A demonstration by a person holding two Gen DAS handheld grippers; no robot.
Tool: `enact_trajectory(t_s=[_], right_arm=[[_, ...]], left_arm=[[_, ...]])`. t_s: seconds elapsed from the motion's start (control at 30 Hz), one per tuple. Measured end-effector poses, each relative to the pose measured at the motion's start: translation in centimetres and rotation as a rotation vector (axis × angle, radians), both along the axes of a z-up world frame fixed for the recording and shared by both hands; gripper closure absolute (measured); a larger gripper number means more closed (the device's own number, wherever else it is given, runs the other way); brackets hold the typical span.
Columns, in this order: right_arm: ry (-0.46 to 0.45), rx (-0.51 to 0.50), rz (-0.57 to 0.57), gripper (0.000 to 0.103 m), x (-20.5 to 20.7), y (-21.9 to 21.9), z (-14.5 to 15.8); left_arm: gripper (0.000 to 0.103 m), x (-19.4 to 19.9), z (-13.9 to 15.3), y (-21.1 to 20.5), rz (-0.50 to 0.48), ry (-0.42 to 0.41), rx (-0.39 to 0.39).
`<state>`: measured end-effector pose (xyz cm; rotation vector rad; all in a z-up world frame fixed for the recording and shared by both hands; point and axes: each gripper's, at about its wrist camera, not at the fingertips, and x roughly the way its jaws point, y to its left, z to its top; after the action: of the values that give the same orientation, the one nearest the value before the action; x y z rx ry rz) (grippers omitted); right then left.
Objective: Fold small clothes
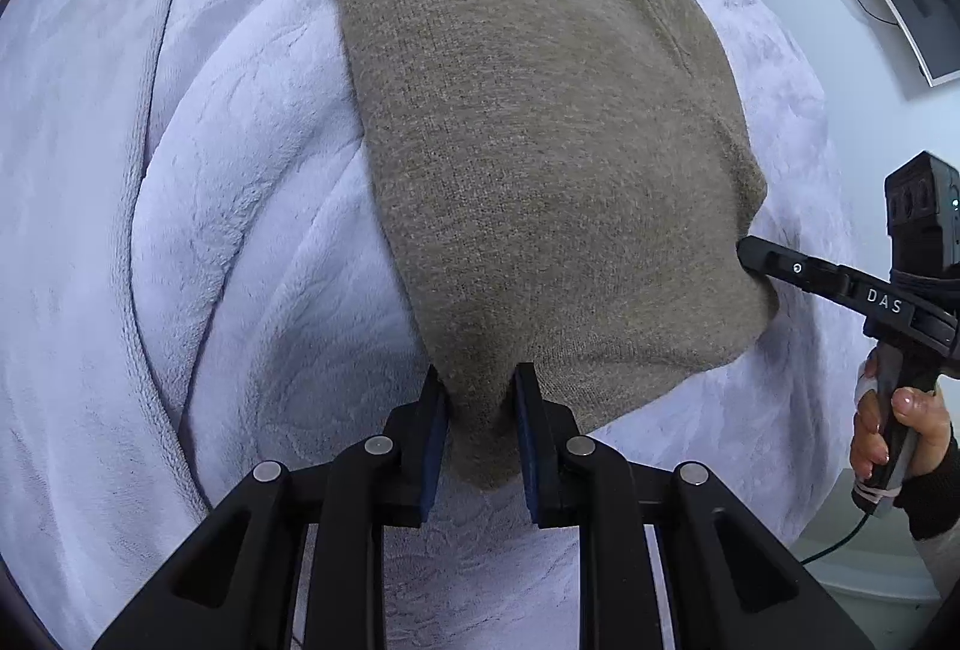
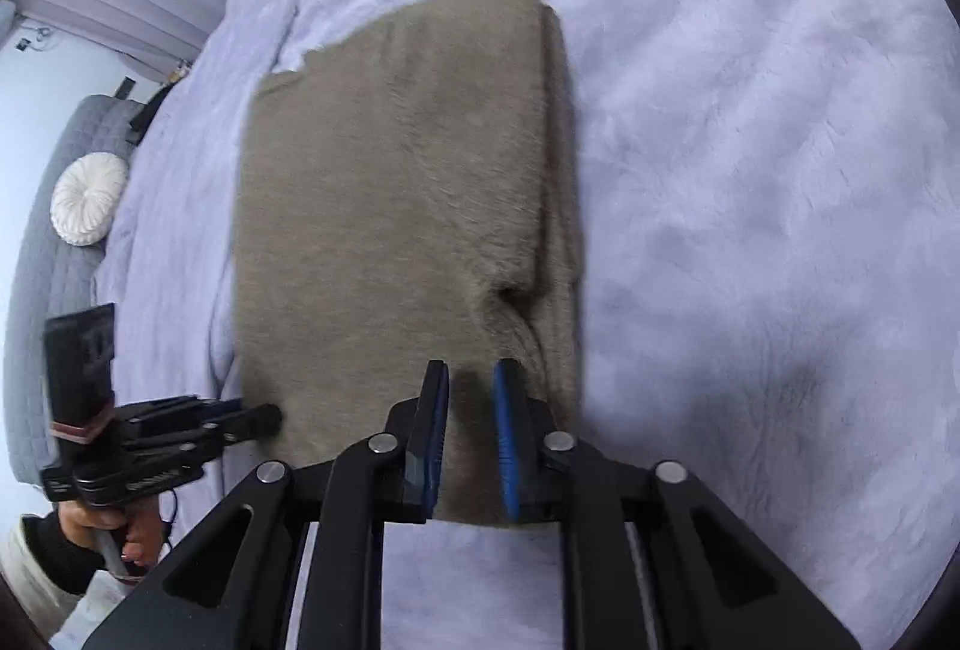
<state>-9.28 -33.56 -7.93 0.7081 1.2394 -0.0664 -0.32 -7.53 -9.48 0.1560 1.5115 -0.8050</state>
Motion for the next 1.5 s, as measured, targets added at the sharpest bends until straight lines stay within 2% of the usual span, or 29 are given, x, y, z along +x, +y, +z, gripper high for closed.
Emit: enact_trajectory(t_s=[0.07, 0.1, 0.13, 0.2, 0.4, 0.57, 0.63, 0.67, 0.7, 0.77, 0.8, 0.83, 0.9, 0.97, 1.07, 1.13, 1.2, 1.23, 1.43, 1.5], right_arm=[[0.008, 0.028, -0.064, 0.103, -1.1, -1.3, -0.4], [0.029, 0.008, -0.082, 0.097, -1.6, -1.6, -0.4], [0.052, -0.005, -0.091, 0.095, -2.0, -1.7, -0.6], [0.069, 0.033, -0.105, 0.095, -3.0, -2.0, -0.8], [0.062, 0.046, -0.173, 0.095, -5.3, -3.1, 1.0], [0.064, 0.063, -0.198, 0.095, -6.0, -2.9, 1.8], [0.062, 0.076, -0.205, 0.089, -6.2, -2.8, 1.6], [0.066, 0.081, -0.207, 0.082, -6.1, -2.6, 1.5], [0.069, 0.083, -0.208, 0.074, -6.1, -2.4, 1.4], [0.069, 0.09, -0.21, 0.067, -5.9, -1.9, 1.4], [0.066, 0.093, -0.209, 0.065, -5.8, -1.8, 1.4], [0.063, 0.096, -0.207, 0.064, -5.8, -1.8, 1.4], [0.059, 0.1, -0.203, 0.059, -5.8, -1.6, 1.6], [0.057, 0.103, -0.2, 0.049, -5.7, -1.5, 1.6], [0.061, 0.107, -0.199, 0.045, -5.5, -1.5, 1.5], [0.066, 0.107, -0.199, 0.037, -5.4, -1.5, 1.5], [0.069, 0.096, -0.196, 0.024, -5.3, -1.5, 1.6], [0.071, 0.088, -0.195, 0.022, -5.2, -1.6, 1.6], [0.048, 0.061, -0.166, 0.02, -4.2, -1.5, 1.7], [0.045, 0.066, -0.154, 0.02, -3.8, -1.4, 1.7]], left_arm=[[0.081, 0.0, 0.1, 0.0, 0.012, 0.0, 0.004], [0.081, 0.0, 0.1, -0.1, 0.015, -0.003, 0.008], [0.081, 0.0, 0.2, 0.0, 0.016, -0.007, 0.012], [0.081, -0.2, 0.4, -0.2, 0.016, -0.014, 0.02], [0.081, -0.9, 1.4, -1.0, -0.005, -0.069, 0.065], [0.081, -1.2, 2.2, -1.0, 0.026, -0.09, 0.101], [0.081, -1.4, 2.5, -0.9, 0.027, -0.102, 0.12], [0.081, -1.6, 2.7, -0.9, 0.023, -0.11, 0.13], [0.079, -1.6, 2.9, -0.6, 0.014, -0.113, 0.135], [0.037, -1.8, 3.1, -0.5, 0.002, -0.11, 0.139], [0.008, -2.0, 3.4, -0.5, 0.002, -0.127, 0.14], [0.002, -2.2, 3.7, -0.5, -0.002, -0.147, 0.14], [0.002, -2.4, 4.1, -0.6, -0.016, -0.171, 0.149], [0.002, -2.4, 4.1, -0.7, -0.013, -0.176, 0.162], [0.002, -2.3, 4.1, -0.8, -0.002, -0.199, 0.178], [0.002, -2.1, 3.9, -0.6, 0.008, -0.194, 0.188], [0.001, -1.9, 3.8, -0.6, 0.021, -0.192, 0.195], [0.001, -1.8, 3.8, -0.6, 0.026, -0.197, 0.201], [0.001, -1.0, 3.4, -0.7, 0.049, -0.224, 0.231], [0.001, -0.5, 3.1, -0.5, 0.052, -0.208, 0.237]])
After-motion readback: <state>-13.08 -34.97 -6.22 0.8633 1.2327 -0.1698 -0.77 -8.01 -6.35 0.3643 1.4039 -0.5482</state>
